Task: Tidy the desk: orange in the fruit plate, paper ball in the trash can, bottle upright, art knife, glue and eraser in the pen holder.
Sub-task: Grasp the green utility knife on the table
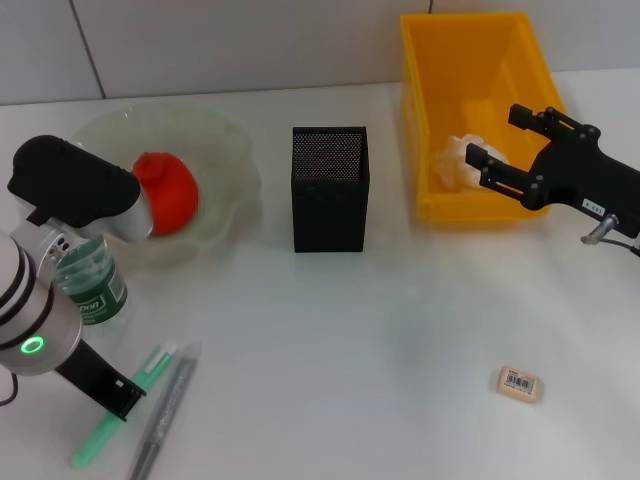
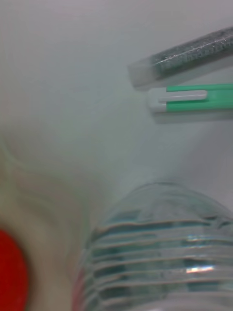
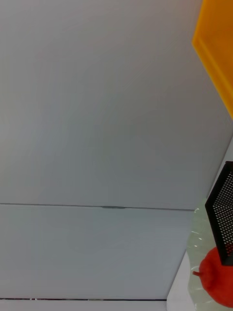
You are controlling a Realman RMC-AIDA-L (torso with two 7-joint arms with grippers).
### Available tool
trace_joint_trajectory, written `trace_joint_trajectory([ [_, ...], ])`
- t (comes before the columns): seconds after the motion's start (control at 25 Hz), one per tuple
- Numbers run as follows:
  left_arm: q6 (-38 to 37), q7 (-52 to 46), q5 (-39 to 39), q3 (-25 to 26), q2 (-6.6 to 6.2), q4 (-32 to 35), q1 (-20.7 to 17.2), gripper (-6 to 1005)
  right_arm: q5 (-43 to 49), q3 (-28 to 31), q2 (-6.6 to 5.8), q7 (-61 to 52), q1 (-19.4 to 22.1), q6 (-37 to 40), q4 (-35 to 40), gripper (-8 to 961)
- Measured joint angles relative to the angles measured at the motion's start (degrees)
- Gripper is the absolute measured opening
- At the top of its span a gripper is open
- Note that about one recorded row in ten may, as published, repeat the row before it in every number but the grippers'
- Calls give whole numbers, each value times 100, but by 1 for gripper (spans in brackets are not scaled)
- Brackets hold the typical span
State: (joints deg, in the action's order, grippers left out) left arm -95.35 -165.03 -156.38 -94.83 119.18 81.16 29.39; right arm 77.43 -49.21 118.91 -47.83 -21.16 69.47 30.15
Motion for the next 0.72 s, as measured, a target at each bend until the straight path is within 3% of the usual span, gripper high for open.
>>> trace_joint_trajectory([
  [0.32, 3, 4, -40, 38, 0, -15, 5, 68, 0, 0, -6, 2, -77, -16, -36, 765],
  [0.72, 14, 8, -51, 37, 0, -23, 132, 229, 0, 0, -9, 14, -92, -22, -44, 765],
])
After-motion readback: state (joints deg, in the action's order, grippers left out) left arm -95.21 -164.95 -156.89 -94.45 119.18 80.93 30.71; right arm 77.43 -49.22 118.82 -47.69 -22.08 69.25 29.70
